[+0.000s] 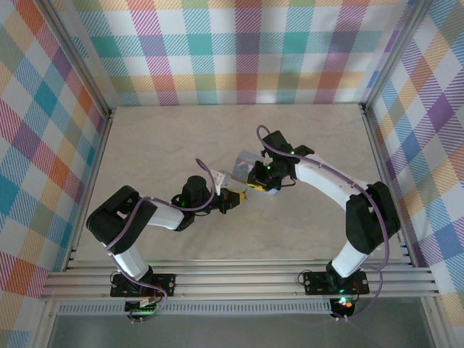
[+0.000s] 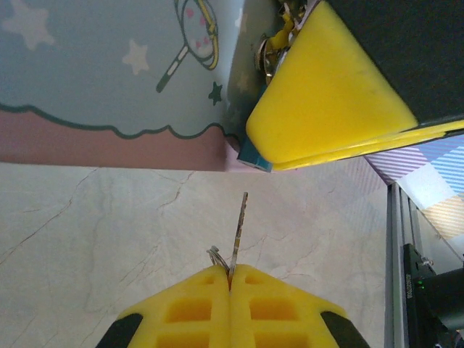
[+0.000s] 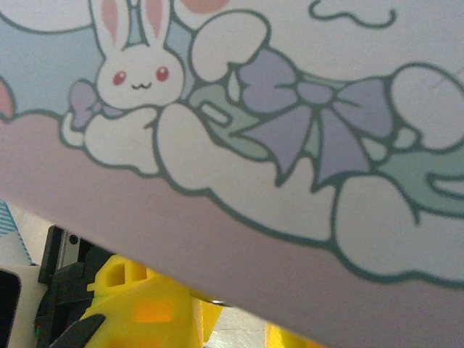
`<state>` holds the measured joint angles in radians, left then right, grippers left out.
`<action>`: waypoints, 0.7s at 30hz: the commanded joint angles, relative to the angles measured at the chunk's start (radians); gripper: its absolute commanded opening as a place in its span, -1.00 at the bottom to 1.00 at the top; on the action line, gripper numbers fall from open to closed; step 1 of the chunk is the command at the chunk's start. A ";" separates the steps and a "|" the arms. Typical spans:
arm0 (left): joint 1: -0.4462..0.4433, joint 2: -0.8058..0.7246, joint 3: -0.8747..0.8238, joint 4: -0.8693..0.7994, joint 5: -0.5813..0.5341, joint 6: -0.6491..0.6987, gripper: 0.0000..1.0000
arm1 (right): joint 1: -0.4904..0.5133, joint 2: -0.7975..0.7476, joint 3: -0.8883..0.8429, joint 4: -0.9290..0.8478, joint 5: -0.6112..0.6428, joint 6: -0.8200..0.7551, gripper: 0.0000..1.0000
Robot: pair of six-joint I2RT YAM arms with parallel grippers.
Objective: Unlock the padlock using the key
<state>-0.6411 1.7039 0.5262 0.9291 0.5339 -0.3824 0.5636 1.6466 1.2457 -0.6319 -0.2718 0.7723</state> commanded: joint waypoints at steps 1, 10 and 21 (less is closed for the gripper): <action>-0.011 0.017 0.023 0.065 -0.007 -0.009 -1.00 | -0.004 -0.009 0.043 -0.002 -0.019 0.007 -1.00; -0.028 0.007 0.024 0.066 -0.046 0.004 -1.00 | -0.005 -0.005 0.044 -0.005 -0.017 0.016 -1.00; -0.046 0.014 0.038 0.068 -0.070 0.002 -1.00 | -0.005 -0.005 0.039 0.004 -0.020 0.018 -1.00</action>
<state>-0.6678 1.7138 0.5415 0.9501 0.4770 -0.3855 0.5629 1.6466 1.2457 -0.6346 -0.2737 0.7788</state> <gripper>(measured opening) 0.043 0.230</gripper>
